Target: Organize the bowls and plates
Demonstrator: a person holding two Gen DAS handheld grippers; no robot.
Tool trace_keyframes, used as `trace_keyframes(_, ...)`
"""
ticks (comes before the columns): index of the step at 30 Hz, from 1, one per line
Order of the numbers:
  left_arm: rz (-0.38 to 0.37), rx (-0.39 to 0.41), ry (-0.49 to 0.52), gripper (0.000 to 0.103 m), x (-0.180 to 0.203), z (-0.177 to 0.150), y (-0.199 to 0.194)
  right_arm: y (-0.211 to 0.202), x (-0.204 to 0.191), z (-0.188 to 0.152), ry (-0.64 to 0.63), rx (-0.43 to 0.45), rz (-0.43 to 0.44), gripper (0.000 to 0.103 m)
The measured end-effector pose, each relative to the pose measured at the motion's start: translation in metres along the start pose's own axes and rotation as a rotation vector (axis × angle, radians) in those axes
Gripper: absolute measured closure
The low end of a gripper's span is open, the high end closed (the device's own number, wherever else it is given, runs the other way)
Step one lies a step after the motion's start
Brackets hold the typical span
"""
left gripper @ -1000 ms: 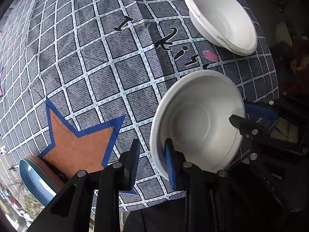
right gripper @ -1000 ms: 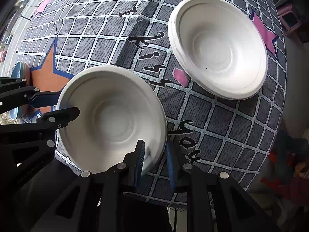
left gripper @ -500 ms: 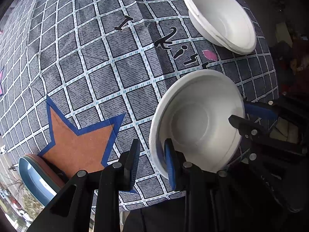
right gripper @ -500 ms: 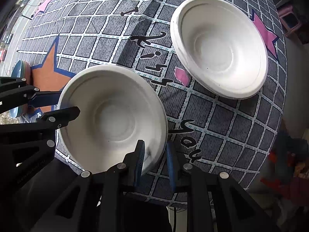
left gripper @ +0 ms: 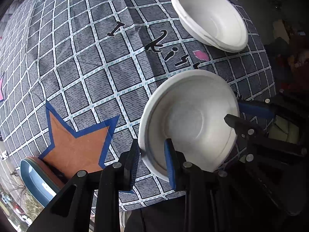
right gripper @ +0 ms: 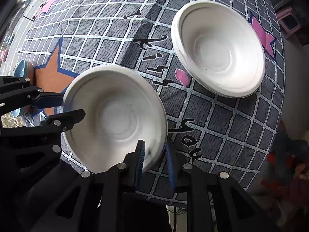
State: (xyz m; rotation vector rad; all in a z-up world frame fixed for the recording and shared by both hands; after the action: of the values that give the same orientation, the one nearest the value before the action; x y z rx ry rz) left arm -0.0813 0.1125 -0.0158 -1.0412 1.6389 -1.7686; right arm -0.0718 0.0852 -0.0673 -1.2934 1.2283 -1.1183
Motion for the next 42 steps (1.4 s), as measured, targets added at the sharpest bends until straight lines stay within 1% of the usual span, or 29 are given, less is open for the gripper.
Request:
trace_keyframes(3,-0.002,0.029,-0.02,0.074,-0.001,0.001,-0.008,-0.005,0.002,-0.001,0.016,0.014,0.012,0.08)
trace_keyframes(10,-0.037,0.015,-0.084,0.074,-0.008,-0.006,-0.005,0.002,0.014,-0.004,0.092,-0.012,0.049,0.08)
trace_keyframes(13,-0.054,0.022,-0.107,0.074,-0.009,-0.005,-0.006,0.007,0.014,-0.008,0.095,-0.019,0.055,0.08)
trace_keyframes(15,-0.062,0.026,-0.105,0.074,-0.007,-0.004,-0.007,0.009,0.014,-0.012,0.093,-0.024,0.059,0.08)
trace_keyframes(20,-0.054,0.018,-0.081,0.074,0.006,-0.003,-0.002,0.013,0.015,-0.017,0.121,-0.043,0.076,0.079)
trace_keyframes(22,-0.05,0.017,-0.087,0.071,0.009,-0.004,-0.003,0.012,0.021,-0.015,0.141,-0.048,0.089,0.064)
trace_keyframes(23,-0.052,0.019,-0.093,0.067,0.011,-0.005,-0.003,0.012,0.024,-0.015,0.152,-0.051,0.097,0.041)
trace_keyframes(24,-0.056,0.022,-0.102,0.066,0.011,-0.006,-0.003,0.011,0.026,-0.015,0.163,-0.045,0.101,0.038)
trace_keyframes(27,-0.071,0.018,-0.116,0.066,0.008,-0.013,-0.003,0.004,0.04,-0.014,0.181,-0.023,0.129,0.038)
trace_keyframes(29,-0.075,0.015,-0.113,0.066,0.011,-0.02,-0.004,0.003,0.042,-0.012,0.172,-0.024,0.131,0.038)
trace_keyframes(30,-0.075,0.012,-0.108,0.066,0.012,-0.022,-0.003,0.004,0.042,-0.012,0.164,-0.029,0.129,0.044)
trace_keyframes(31,-0.077,0.008,-0.104,0.066,0.014,-0.023,-0.001,0.006,0.042,-0.012,0.155,-0.037,0.125,0.046)
trace_keyframes(32,-0.076,0.005,-0.101,0.067,0.017,-0.023,0.001,0.008,0.042,-0.013,0.143,-0.048,0.114,0.057)
trace_keyframes(33,-0.072,0.0,-0.097,0.07,0.019,-0.024,0.003,0.011,0.038,-0.013,0.134,-0.055,0.105,0.072)
trace_keyframes(35,-0.064,-0.001,-0.082,0.077,0.026,-0.025,0.003,0.011,0.038,-0.014,0.117,-0.055,0.103,0.081)
trace_keyframes(36,-0.047,0.01,-0.064,0.077,0.031,-0.025,-0.001,0.009,0.038,-0.015,0.107,-0.047,0.106,0.082)
trace_keyframes(37,-0.015,0.02,-0.045,0.077,0.035,-0.024,-0.006,0.004,0.039,-0.013,0.096,-0.032,0.112,0.082)
trace_keyframes(39,0.025,0.043,-0.022,0.077,0.042,-0.022,-0.016,-0.005,0.04,-0.013,0.083,0.003,0.097,0.082)
trace_keyframes(42,0.055,0.07,-0.004,0.077,0.048,-0.02,-0.028,-0.014,0.049,-0.014,0.099,0.023,0.107,0.082)
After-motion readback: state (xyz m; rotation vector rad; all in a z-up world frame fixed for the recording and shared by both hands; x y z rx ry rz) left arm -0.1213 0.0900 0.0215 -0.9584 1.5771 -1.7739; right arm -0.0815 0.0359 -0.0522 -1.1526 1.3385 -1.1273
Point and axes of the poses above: each gripper's, at about its wrist camera, not at the fingertips, and y roughly the way its jaws point, x to its right, z to its top, the point moved 2 cm from there along y, roughly the way its jaws point, and after that the axes turned 15 degrees about y, right-handed, at the moved point
